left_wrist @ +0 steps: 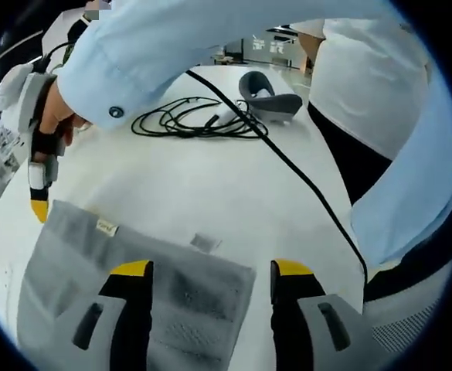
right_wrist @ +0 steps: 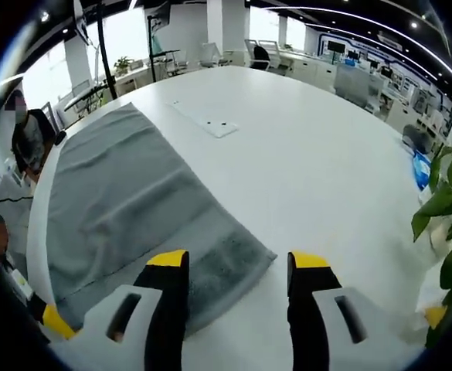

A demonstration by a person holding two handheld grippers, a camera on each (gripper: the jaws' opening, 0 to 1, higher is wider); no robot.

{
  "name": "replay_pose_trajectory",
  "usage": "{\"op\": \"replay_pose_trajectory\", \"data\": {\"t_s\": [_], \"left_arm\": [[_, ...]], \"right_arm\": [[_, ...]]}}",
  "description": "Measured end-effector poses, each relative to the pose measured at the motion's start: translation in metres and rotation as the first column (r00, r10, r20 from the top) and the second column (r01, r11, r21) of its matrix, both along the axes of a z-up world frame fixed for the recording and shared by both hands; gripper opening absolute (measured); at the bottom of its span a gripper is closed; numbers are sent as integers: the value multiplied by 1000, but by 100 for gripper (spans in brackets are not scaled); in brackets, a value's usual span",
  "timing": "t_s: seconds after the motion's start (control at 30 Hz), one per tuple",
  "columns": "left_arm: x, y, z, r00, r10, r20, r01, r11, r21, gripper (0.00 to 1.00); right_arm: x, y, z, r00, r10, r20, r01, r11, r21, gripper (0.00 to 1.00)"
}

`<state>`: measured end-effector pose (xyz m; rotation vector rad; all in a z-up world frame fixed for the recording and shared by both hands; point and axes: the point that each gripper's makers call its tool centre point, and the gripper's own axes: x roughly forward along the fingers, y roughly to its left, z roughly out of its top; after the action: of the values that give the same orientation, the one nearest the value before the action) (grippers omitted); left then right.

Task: Fold the towel on the table until its edges align and the towel forms a compact rectangular stack.

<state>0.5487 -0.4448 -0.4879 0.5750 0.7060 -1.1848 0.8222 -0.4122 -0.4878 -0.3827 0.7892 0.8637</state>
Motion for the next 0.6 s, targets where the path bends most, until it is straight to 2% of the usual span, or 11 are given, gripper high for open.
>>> {"op": "replay_pose_trajectory", "data": {"t_s": [0.23, 0.47, 0.6], "left_arm": [[-1, -3, -7, 999, -24, 23, 23, 999, 31, 58], [0, -4, -13, 1000, -19, 2, 19, 999, 39, 55], [-3, -4, -16, 1000, -31, -4, 31, 998, 54, 53]], "right_arm": [[5, -5, -11, 1000, -12, -17, 12, 1000, -9, 48], [7, 0, -14, 1000, -12, -23, 12, 1000, -6, 45], [10, 1, -20, 1000, -2, -28, 1, 1000, -28, 42]]}}
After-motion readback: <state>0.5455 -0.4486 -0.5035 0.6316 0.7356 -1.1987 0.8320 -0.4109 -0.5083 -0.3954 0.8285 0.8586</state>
